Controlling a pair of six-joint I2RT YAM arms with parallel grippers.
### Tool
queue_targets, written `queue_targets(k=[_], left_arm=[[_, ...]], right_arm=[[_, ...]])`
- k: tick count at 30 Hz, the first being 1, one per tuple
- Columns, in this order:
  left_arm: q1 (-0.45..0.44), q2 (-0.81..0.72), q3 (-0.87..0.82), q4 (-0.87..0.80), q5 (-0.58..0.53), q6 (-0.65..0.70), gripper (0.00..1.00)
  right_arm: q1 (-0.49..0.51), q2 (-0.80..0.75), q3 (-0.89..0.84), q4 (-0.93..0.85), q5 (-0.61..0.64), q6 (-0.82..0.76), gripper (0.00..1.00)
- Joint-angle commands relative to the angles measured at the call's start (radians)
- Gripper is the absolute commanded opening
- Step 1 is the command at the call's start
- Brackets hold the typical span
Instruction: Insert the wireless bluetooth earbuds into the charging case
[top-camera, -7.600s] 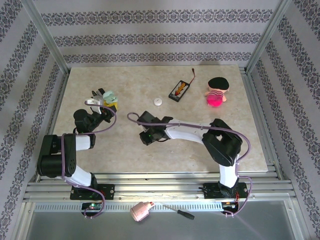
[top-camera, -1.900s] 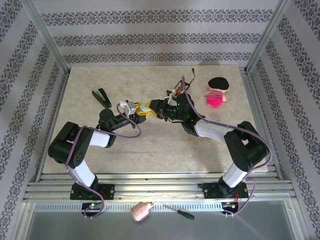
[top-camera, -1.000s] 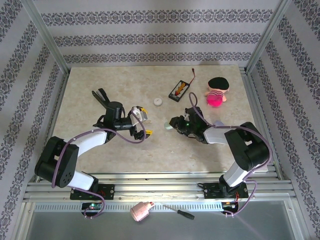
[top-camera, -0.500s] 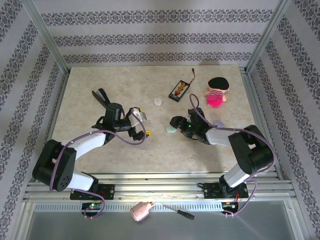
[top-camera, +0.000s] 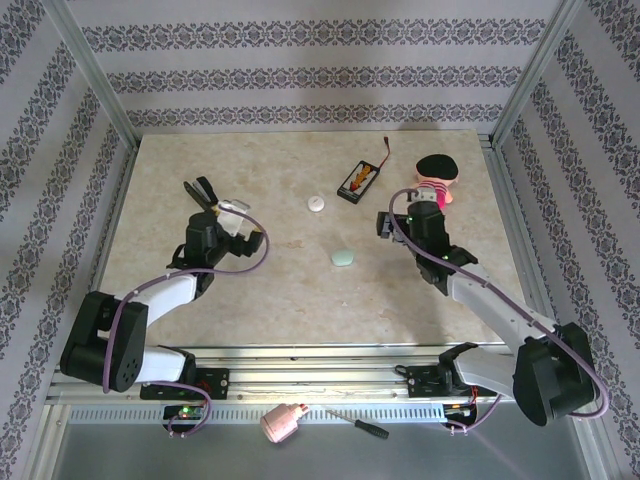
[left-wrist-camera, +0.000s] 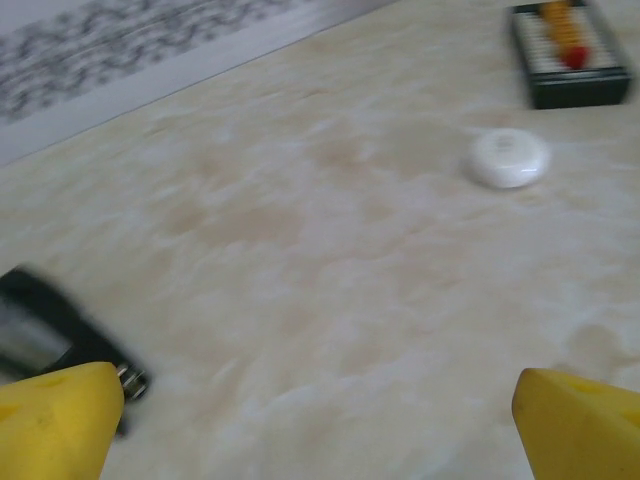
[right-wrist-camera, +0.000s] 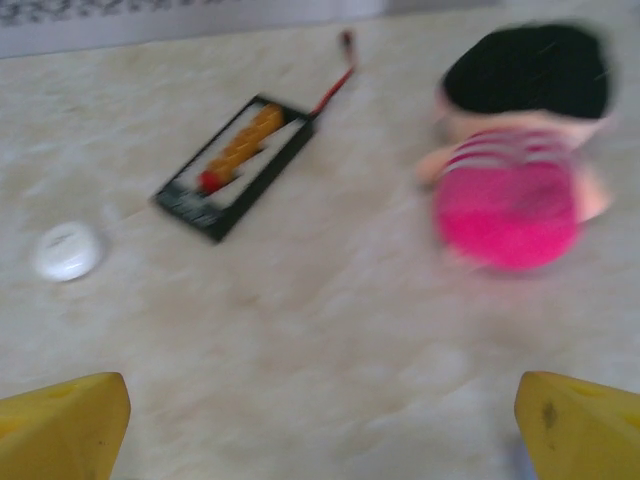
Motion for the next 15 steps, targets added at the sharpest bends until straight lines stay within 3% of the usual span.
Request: queue_targets(k=[1,3,9,15], left_arm=[[0.038,-0.046,-0.058,0.107,-0.130,-0.094,0.99],[0.060,-0.037,-0.084,0.134,-0.169,-0.107,0.99],[0.126,0.065,-0.159,0.344,-0.128,-0.161,0.99],[0.181,0.239,-0.134,0.471,-0.085,-0.192,0.99]], right_arm=[[-0.073,-0.011,-0.105,0.134,0.114,-0.201,0.98],[-0.136,-0.014,-0.186,0.266,0.032,-0.230,0.98],[-0.227,0.046,-0.369,0.636,-0.072,-0.229,0.98],[-0.292,0.136,-0.355,0.766,-0.153,-0.230,0.98]])
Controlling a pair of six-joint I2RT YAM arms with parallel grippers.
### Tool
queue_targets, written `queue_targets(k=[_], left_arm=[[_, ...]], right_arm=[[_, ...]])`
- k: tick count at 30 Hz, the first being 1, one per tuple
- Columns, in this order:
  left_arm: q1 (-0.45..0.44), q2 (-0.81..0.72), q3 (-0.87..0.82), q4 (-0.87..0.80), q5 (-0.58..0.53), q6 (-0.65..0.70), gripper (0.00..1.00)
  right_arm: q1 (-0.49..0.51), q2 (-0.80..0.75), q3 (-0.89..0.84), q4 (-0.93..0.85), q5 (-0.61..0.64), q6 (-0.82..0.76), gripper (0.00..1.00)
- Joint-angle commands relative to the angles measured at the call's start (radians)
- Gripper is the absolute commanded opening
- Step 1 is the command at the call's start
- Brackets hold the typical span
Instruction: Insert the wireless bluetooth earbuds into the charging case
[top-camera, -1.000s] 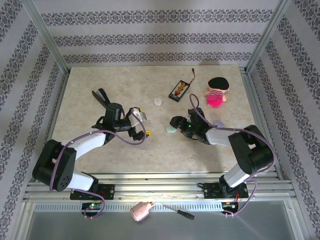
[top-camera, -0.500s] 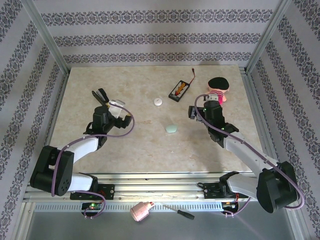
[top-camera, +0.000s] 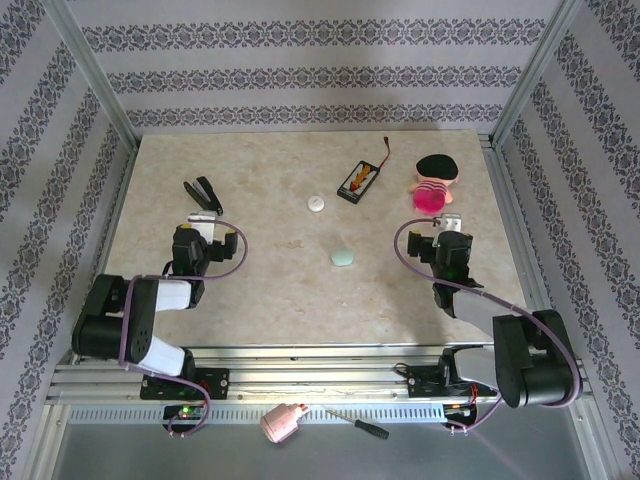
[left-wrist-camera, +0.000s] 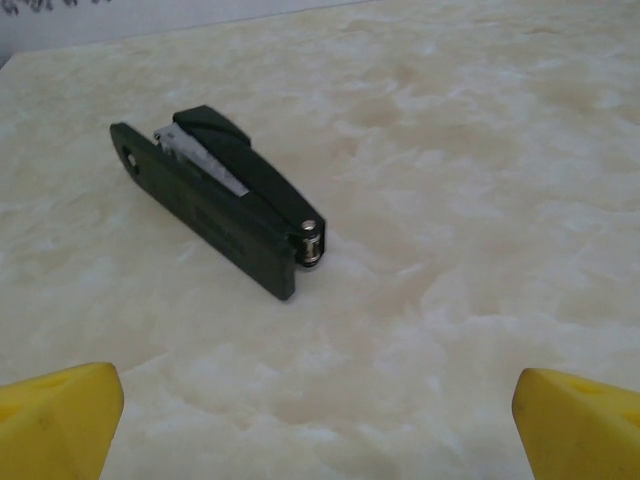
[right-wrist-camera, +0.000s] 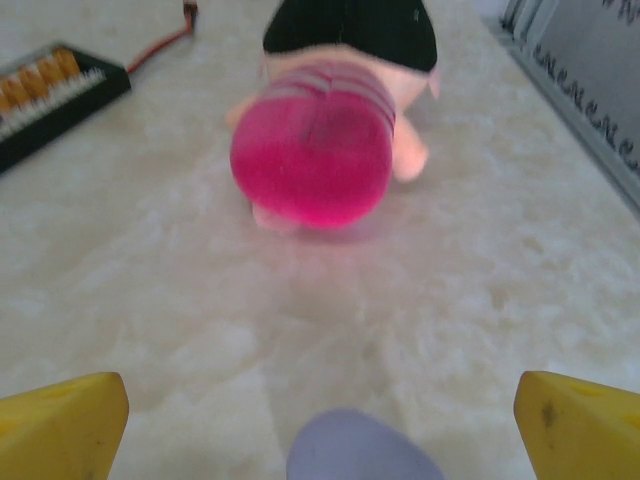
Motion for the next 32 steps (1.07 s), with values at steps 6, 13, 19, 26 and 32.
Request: queue_targets(k=[6,13,19,26,32], left_arm=[[0.036,0.079,0.048,0.085,0.011,-0.073,0.99],[0.037,0.084,0.039,0.111,-0.007,-0.075,0.99],[0.034,0.082,0.043,0.101,0.007,-0.069,0.99],[0.035,0.084,0.047,0.097,0.011,-0.067,0.99],[0.034,0.083,0.044,0.099,0.011,-0.067,0.99]], right_arm=[[-0.110,0.191,0.069,0.274,-0.222,0.006,0.98],[-0.109,0.281,0.062,0.376,-0.241,0.000,0.98],[-0.106,0.282,0.062,0.380,-0.236,-0.002,0.98],[-0.101,0.283,0.064,0.376,-0.228,-0.006,0.98],[-0.100,0.283,0.062,0.380,-0.226,-0.005,0.98]])
